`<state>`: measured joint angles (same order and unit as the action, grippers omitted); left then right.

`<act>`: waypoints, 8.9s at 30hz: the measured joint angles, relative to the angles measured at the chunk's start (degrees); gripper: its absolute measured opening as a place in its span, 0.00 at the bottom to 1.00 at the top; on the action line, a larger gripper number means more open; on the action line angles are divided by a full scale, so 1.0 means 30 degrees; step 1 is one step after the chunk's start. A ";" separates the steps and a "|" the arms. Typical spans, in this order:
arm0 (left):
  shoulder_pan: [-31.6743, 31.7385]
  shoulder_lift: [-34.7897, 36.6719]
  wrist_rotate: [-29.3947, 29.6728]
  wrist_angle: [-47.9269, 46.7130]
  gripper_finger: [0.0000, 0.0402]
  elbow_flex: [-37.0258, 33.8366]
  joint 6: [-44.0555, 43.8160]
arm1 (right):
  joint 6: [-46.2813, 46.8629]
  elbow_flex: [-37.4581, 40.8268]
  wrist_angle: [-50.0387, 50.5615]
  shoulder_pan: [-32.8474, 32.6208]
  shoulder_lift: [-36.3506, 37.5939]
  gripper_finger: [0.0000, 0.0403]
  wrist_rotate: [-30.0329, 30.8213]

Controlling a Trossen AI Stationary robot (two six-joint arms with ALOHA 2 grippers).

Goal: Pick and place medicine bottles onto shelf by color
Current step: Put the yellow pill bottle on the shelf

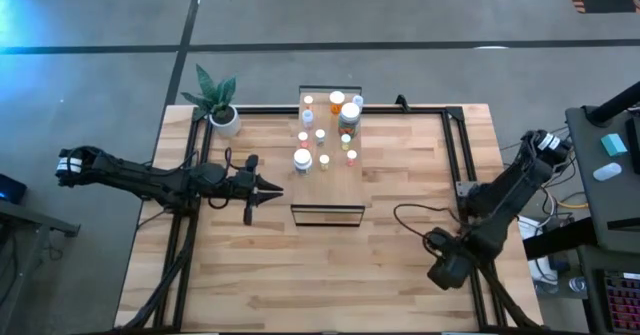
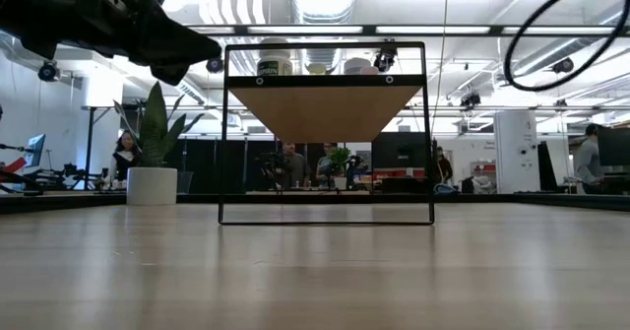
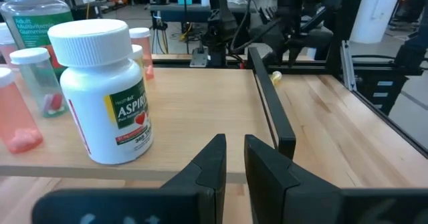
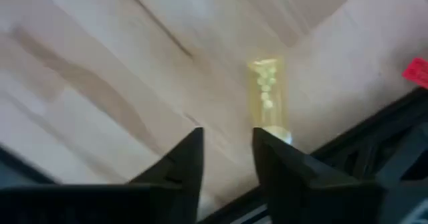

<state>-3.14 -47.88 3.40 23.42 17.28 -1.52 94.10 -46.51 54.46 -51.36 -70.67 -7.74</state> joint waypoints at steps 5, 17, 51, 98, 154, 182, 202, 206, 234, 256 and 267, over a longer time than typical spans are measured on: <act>0.0000 0.0000 0.0000 0.0007 0.09 0.0000 -0.0367 | 0.0649 0.0604 0.0100 -0.1121 -0.0945 0.47 0.0084; -0.0015 0.0000 0.0000 0.0018 0.09 0.0000 -0.0411 | 0.0846 0.1324 -0.0796 -0.2319 -0.2366 0.47 0.0077; -0.8757 -0.3738 0.3490 -0.0168 0.09 0.2352 -0.2877 | -0.8189 -0.2457 -0.8326 0.2222 -0.2652 0.28 0.5628; -1.1934 -1.4957 0.6186 -0.1341 0.45 1.3269 0.5847 | -2.1629 -1.3674 -1.2004 0.8177 -1.0660 0.29 -0.1075; -0.8628 -1.3496 0.4911 1.8320 0.21 0.2664 -1.0086 | -3.4331 -0.2336 -2.3957 0.7297 -0.3318 0.65 1.1139; -0.6324 -1.3347 0.3847 2.0057 0.21 0.2634 -1.2721 | -4.4366 -0.6165 -2.4277 0.8520 -0.5996 0.47 1.3443; -0.6309 -1.3347 0.3854 2.0072 0.22 0.2653 -1.2354 | -4.4532 -0.6300 -2.4257 0.8600 -0.6158 0.29 1.3460; -0.6261 -1.2926 0.3697 1.9977 0.28 0.2644 -1.1342 | -4.4310 -0.6300 -2.4240 0.8600 -0.6085 0.30 1.3533; -0.3318 0.3397 0.3442 0.0655 0.44 0.1684 -0.3189 | -3.6641 -0.8207 -1.3865 1.1339 -0.0876 0.30 1.5521; -0.2688 0.4234 0.3555 0.0536 0.44 0.0364 -0.3322 | -2.9725 -2.3556 0.9429 1.6521 -0.9804 0.33 0.6217; -0.2688 0.3936 0.3428 0.0501 0.44 0.0357 -0.3337 | -3.0219 -2.4181 1.0774 1.7611 -1.0850 0.32 0.5298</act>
<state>-11.20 -36.07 13.68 24.92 18.35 -11.53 3.44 -119.05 86.78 1.47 -103.22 8.16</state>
